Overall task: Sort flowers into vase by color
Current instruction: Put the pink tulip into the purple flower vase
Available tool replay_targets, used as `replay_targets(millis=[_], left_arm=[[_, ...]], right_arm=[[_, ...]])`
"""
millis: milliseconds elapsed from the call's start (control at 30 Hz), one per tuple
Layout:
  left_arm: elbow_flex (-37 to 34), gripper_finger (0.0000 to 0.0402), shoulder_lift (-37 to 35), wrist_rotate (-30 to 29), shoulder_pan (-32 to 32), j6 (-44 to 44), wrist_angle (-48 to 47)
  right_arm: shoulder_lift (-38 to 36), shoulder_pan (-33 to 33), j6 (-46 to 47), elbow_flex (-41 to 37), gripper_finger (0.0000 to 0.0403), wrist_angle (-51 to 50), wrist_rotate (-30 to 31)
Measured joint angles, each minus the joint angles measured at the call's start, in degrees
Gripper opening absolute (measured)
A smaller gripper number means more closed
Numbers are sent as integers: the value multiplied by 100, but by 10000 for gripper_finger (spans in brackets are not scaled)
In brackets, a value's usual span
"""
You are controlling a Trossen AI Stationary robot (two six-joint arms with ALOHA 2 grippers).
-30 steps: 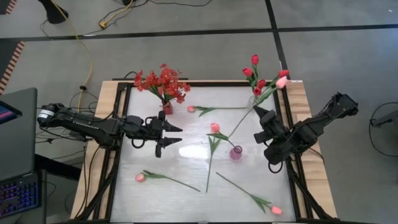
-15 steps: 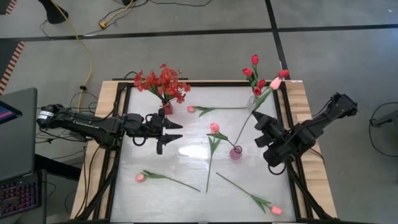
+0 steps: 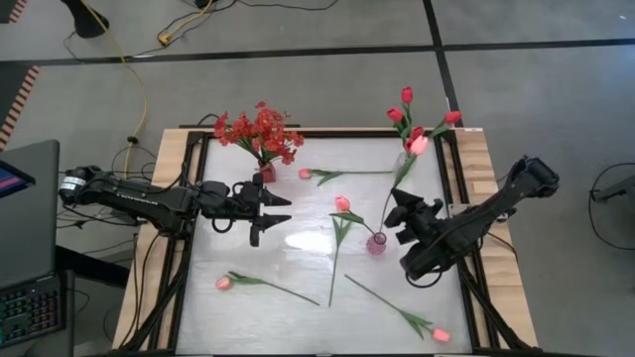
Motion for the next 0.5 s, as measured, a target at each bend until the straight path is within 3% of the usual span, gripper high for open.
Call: replay_targets(millis=[500], left_arm=[[0, 173, 0, 39, -2, 12, -13]], right_arm=[[84, 369, 367, 0, 20, -95, 114]])
